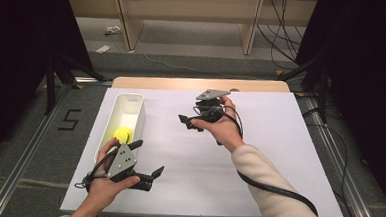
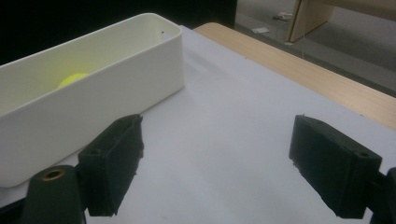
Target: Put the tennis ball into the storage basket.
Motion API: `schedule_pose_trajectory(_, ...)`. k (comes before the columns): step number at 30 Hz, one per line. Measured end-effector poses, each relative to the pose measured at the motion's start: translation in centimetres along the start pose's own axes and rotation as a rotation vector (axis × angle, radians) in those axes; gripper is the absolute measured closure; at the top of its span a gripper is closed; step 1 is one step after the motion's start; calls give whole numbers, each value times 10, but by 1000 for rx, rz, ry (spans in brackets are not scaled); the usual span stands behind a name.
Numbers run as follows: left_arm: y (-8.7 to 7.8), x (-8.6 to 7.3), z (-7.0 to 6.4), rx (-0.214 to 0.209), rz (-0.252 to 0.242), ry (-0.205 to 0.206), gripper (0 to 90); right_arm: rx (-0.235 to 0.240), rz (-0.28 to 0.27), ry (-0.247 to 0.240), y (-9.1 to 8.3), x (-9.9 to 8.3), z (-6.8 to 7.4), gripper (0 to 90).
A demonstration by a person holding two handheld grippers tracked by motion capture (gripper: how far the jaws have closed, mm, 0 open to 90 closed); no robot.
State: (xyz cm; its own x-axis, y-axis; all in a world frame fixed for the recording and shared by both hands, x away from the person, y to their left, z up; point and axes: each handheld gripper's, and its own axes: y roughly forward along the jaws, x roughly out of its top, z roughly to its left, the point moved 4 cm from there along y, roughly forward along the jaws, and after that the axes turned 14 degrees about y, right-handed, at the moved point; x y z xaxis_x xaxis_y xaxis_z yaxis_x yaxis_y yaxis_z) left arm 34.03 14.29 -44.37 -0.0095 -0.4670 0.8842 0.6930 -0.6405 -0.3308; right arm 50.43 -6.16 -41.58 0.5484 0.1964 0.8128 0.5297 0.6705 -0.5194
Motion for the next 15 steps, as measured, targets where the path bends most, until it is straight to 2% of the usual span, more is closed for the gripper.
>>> schedule_pose_trajectory(15, 0, 0, 0, 1, 1, 5, 0, -20, -7, 16, -13, -9, -12, 181)
